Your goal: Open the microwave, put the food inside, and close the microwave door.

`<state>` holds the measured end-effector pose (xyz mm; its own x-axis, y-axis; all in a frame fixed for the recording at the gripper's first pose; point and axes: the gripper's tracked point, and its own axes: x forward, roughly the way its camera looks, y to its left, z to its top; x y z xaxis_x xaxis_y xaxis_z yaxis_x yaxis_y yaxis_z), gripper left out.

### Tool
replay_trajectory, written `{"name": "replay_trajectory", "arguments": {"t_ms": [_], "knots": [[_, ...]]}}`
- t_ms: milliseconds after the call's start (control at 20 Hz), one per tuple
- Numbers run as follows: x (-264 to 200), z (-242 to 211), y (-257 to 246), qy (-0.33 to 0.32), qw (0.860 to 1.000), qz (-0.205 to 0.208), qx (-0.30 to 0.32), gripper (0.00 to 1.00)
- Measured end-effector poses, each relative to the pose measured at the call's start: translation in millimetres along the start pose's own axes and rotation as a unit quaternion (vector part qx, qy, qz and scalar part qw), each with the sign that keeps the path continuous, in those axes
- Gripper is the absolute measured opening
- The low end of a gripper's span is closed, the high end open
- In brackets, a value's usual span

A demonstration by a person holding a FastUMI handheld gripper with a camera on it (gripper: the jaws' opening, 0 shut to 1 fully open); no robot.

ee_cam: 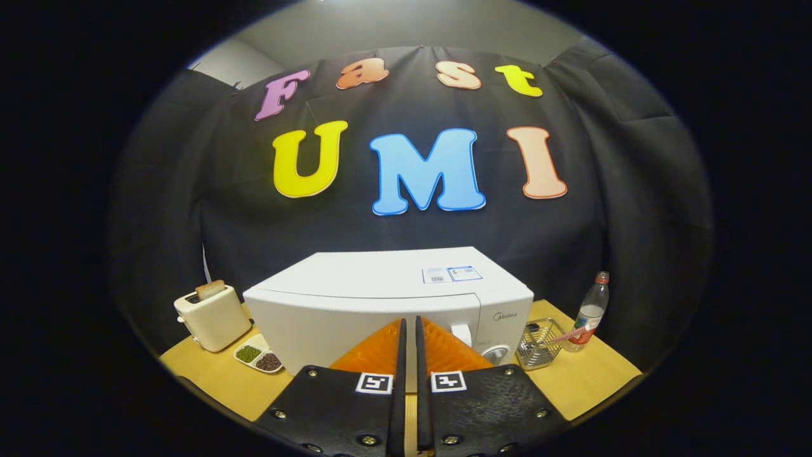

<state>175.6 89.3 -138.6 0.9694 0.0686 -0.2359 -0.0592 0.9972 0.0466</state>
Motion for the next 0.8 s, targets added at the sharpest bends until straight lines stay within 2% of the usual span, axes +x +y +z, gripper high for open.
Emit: {"name": "replay_trajectory", "arguments": {"t_ms": [250,600,650,700,800], "knots": [[-61,22,1,-0.025,1.0,-0.002,0.004,0.08],[-130,26,3,-0.038,0.999,-0.004,-0.012,0.11],[-139,26,6,-0.042,0.999,0.001,-0.01,0.15],[-148,24,10,-0.045,0.999,0.006,-0.007,0.3],[-163,21,13,-0.05,0.999,0.009,-0.003,0.68]]}}
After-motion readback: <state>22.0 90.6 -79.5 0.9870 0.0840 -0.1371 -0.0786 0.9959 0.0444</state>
